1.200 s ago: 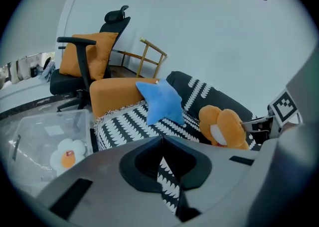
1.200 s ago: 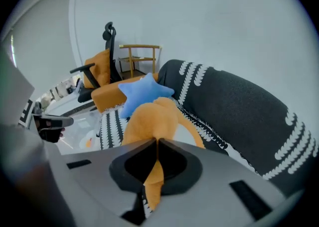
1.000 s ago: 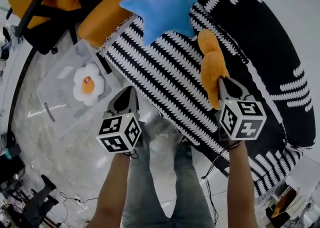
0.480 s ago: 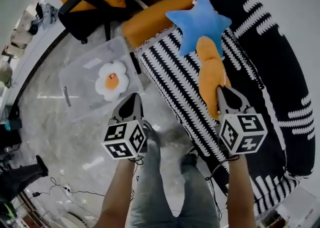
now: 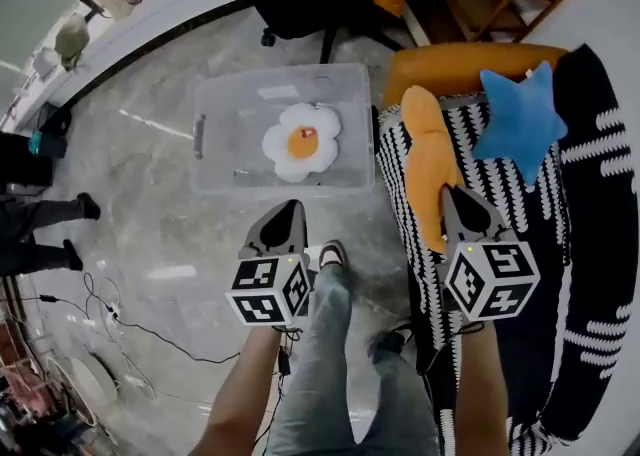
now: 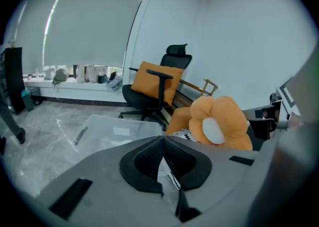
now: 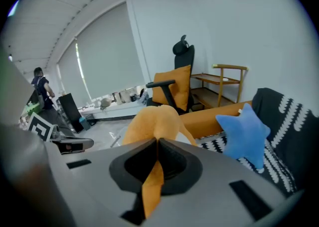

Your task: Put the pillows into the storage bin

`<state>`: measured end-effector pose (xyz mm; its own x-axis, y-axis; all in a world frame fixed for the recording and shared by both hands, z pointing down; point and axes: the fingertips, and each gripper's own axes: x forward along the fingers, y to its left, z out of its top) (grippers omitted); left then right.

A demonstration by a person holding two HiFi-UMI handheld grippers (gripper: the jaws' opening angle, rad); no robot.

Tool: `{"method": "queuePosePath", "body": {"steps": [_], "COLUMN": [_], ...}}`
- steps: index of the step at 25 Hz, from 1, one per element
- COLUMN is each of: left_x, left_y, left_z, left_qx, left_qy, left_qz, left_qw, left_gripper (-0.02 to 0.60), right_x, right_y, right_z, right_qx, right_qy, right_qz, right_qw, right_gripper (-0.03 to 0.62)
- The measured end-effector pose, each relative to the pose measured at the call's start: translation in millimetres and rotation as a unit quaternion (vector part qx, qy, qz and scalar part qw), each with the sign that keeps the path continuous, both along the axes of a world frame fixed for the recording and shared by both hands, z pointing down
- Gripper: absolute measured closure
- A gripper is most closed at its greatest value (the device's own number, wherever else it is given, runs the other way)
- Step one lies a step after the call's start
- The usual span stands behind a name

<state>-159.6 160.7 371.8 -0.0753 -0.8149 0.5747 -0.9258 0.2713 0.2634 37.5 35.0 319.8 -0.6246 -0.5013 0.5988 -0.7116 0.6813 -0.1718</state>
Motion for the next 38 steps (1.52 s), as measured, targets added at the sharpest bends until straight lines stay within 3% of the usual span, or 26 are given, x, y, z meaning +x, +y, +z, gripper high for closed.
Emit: {"method": "queuePosePath", "body": {"steps": [10, 18, 27, 32, 35, 38], "left_x": [-135, -201, -238, -246, -246, -243], "left_y": [37, 52, 57, 53, 51, 46], "left_z": [45, 103, 149, 158, 162, 166], "left_qx": [-0.015, -0.039, -0.062, -0.069, -0.073, -0.079], "left_qy": [0.013, 0.025, 0.048, 0.054, 0.056, 0.058], "left_qz": [-0.108, -0.144, -0.181, -0.183, -0.177, -0.168], "left_qw": [0.9940, 0.9885, 0.9803, 0.9792, 0.9799, 0.9810], "left_gripper": [0.571, 0.571, 0.570, 0.571, 0.571, 0.571], "right_x": [-172, -255, -294, -304, -310, -307], "right_y": [0, -15, -30, -40, -34, -28], "right_z": [54, 132, 193, 203, 210, 217], "right_qx": [-0.027, -0.043, -0.036, -0.008, -0.002, -0.016], "right_qy": [0.001, 0.033, 0.096, 0.104, 0.104, 0.104], "right_qz": [-0.102, -0.123, -0.160, -0.173, -0.190, -0.191], "right_qw": [0.994, 0.991, 0.982, 0.979, 0.976, 0.976], "right_gripper": [0.583, 0.583, 0.583, 0.575, 0.447, 0.425]}}
